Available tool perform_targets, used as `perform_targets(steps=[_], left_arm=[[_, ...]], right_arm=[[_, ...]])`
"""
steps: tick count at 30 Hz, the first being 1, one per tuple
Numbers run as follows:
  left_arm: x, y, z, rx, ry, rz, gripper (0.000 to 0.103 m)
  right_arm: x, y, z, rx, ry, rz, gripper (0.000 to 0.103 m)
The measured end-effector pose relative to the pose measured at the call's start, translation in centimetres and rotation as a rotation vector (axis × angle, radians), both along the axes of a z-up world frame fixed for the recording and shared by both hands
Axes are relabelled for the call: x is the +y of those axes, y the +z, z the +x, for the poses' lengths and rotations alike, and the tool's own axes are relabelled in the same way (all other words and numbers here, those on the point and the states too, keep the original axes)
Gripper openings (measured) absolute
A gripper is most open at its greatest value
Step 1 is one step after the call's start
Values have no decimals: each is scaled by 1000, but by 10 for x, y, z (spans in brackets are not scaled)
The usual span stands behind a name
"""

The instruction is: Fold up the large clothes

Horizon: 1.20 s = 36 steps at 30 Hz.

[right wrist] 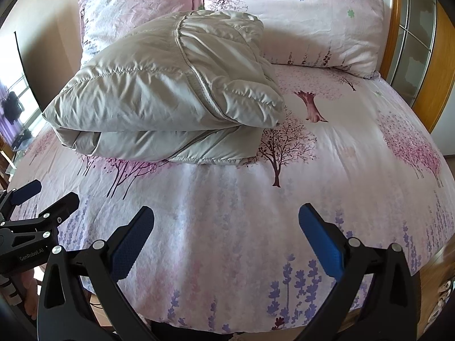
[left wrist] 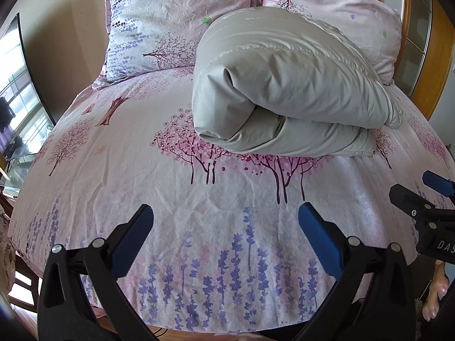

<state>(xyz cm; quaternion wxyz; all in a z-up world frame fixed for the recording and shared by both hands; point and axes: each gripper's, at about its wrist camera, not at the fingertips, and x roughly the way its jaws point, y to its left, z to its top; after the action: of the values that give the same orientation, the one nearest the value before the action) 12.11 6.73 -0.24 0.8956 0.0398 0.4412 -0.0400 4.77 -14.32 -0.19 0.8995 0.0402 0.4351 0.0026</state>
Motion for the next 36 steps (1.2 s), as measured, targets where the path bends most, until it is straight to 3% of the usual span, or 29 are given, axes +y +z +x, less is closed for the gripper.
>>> perform_targets(steps=[36], left_arm=[[6,-1,4,9,-6,-25,101]], right_arm=[[2,-1,1,2,-7,4,102]])
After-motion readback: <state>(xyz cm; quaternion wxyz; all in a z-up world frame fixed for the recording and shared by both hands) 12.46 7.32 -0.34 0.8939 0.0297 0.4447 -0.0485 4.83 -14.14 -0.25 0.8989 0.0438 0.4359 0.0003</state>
